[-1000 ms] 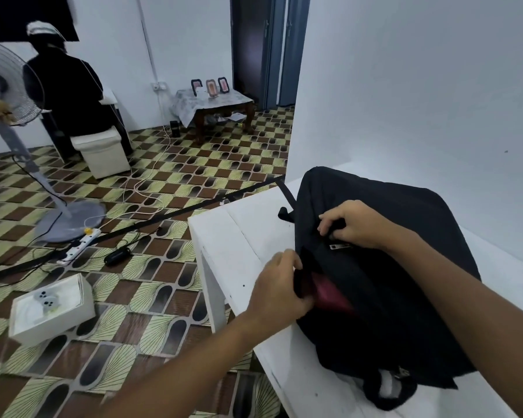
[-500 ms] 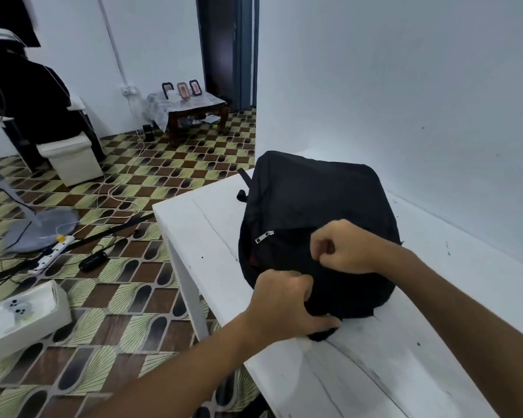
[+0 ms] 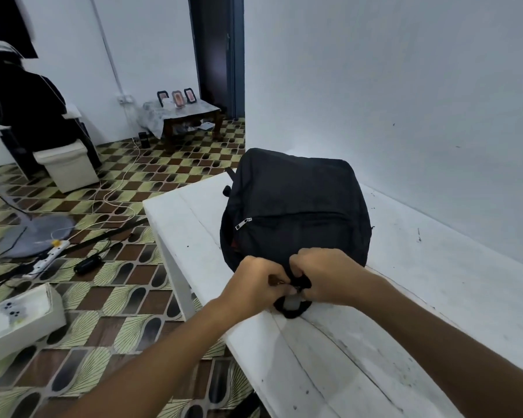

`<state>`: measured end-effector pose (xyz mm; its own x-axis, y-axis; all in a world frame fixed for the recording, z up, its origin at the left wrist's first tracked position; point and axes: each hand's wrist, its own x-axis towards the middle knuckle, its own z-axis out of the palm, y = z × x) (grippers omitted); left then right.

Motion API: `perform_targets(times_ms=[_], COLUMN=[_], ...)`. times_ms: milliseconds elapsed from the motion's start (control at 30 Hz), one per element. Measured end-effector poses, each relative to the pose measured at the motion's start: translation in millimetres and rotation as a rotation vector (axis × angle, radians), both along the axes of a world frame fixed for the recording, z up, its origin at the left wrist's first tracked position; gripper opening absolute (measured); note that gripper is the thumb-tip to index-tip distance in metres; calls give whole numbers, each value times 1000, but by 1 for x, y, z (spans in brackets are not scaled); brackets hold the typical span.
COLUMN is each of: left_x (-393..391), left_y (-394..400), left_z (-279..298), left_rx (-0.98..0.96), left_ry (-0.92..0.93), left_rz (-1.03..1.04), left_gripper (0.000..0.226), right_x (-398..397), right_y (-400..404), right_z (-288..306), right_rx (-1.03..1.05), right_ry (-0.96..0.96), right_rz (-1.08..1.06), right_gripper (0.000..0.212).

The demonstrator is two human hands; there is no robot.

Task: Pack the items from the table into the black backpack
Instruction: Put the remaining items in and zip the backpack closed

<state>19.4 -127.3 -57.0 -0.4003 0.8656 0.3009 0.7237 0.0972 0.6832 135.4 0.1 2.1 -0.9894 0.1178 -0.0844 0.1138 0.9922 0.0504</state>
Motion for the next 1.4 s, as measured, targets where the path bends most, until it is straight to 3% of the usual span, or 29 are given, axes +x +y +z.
perform_targets(times_ms=[200,333,433,533,600,733,833,900,933,1000,1200,1400], left_x=[7,0,-30,-70,-81,-89,-104,-113,-121,-138,-185,-200], left_y=[-5,-14,-32,-54,-60,-58,-58,-57,-55,-48,-8,28], left_z=[0,5,8,6,7,17,15,9,7,5,12,7], left_rx=[13,0,3,-5,-27,-98,-136,-138,-133,-102,-117,-149], left_ry=[-255,-246,-253,-294,-296,-326,-302,-242,-218,-202,-131,-107], left_rz=[147,147,224,348,326,187,127,145,182,266,376,267], left_gripper=[20,24,24,22,17,14,13,16,17,19,14,8], right_x=[-4,-5,-9,-16,-28,-66,-92,-95,-100,-103,-103,-100], right_y=[-1,1,7,6,-5,-37,-52,-56,-54,-46,-36,-27], right_z=[-5,0,2,5,9,8,-10,-9,-7,-6,6,14], right_rx=[69,58,11,-5,30,-8,62,115,133,106,-77,-286], right_ry=[21,-27,-89,-122,-100,135,157,113,102,56,-79,-215], right_rz=[40,46,21,-38,-53,-44,-5,64,77,96,74,-37], right_gripper=[9,18,36,27,20,40,35,50,47,27,36,29])
